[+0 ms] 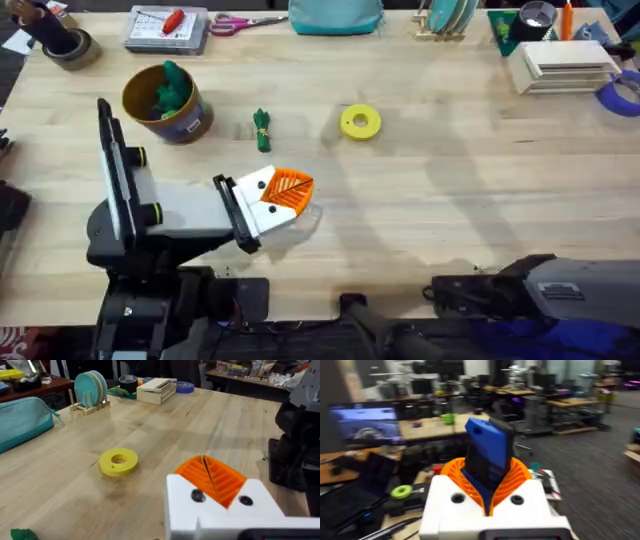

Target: Pick up the gripper from the table and insert it into the empty holder that is missing its gripper. Then pick up a screw, insert it into the mounting hole, and use the screwdriver to tighten it. Finally, clean up the table by picking up the vegetable and placing it into the bucket.

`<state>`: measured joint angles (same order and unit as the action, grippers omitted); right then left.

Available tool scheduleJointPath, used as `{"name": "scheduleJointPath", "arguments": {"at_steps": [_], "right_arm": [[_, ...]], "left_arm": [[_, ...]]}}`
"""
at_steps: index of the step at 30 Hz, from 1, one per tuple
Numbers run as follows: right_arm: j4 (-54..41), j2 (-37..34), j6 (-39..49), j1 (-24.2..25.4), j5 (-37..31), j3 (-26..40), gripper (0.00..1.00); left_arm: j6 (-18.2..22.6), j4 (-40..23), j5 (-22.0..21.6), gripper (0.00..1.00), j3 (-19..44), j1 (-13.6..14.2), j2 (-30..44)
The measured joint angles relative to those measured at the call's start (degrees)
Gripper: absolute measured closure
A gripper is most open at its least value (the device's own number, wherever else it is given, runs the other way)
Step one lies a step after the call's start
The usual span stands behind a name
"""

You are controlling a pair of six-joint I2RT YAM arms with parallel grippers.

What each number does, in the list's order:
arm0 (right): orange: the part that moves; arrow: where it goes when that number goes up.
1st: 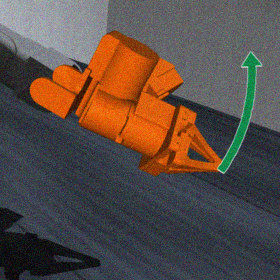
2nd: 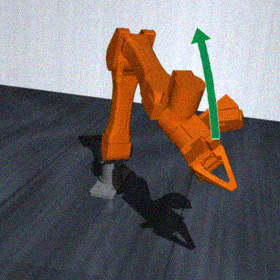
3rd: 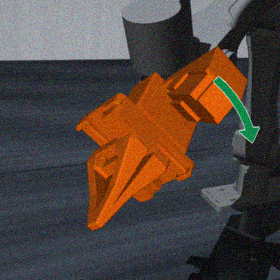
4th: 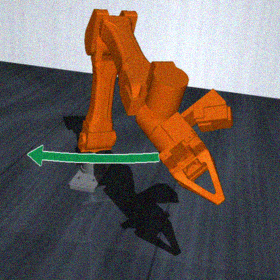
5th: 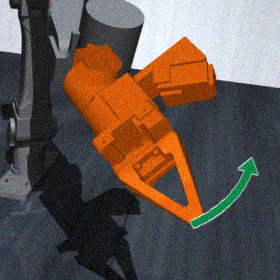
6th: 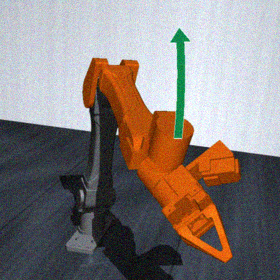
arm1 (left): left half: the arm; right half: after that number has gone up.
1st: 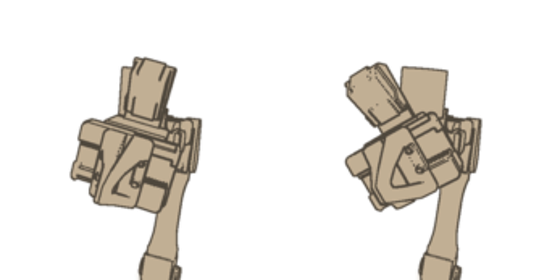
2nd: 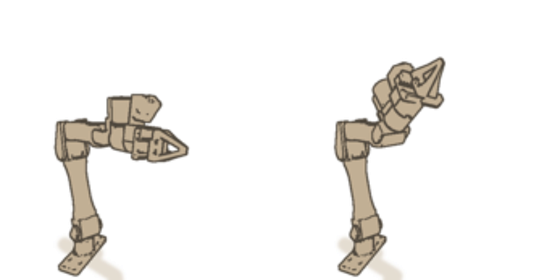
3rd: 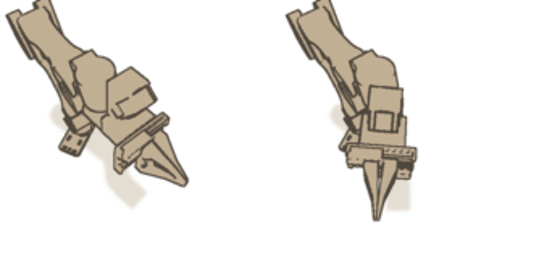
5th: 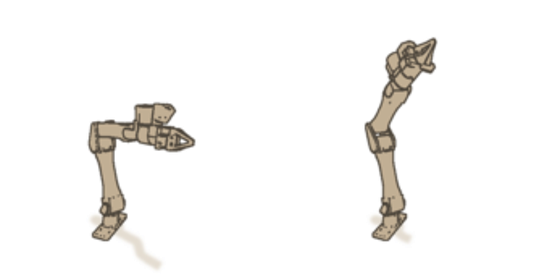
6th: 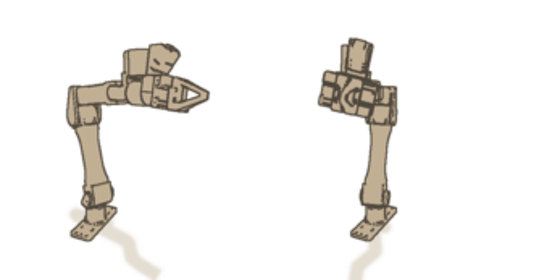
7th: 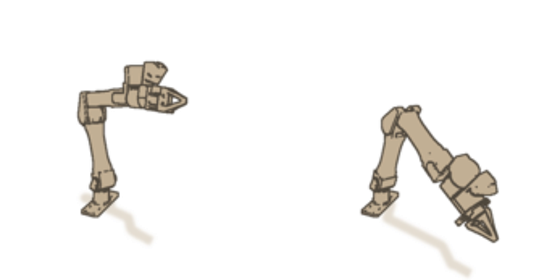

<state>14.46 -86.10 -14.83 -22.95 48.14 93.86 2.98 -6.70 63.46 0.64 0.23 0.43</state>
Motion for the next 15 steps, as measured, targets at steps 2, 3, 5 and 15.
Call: {"name": "scheduleJointPath", "arguments": {"at_steps": [2, 3, 5, 15], "right_arm": [[0.8, 0.0, -0.2, -1.9, 1.0, 0.0, 0.977], [1.1, 0.0, -0.2, -2.8, 1.4, 0.0, 0.977], [1.5, 0.0, -0.2, -4.4, 2.1, 0.0, 0.977], [1.4, 0.0, -0.2, -11.3, 5.4, 0.0, 0.977]], "left_arm": [[0.0, 0.0, 0.0, 0.994, 0.0, 0.0, 0.0], [0.0, 0.0, 0.0, 0.994, 0.0, 0.0, 0.0], [0.0, 0.0, 0.0, 0.994, 0.0, 0.0, 0.0], [0.0, 0.0, 0.0, 0.994, 0.0, 0.0, 0.0]]}}
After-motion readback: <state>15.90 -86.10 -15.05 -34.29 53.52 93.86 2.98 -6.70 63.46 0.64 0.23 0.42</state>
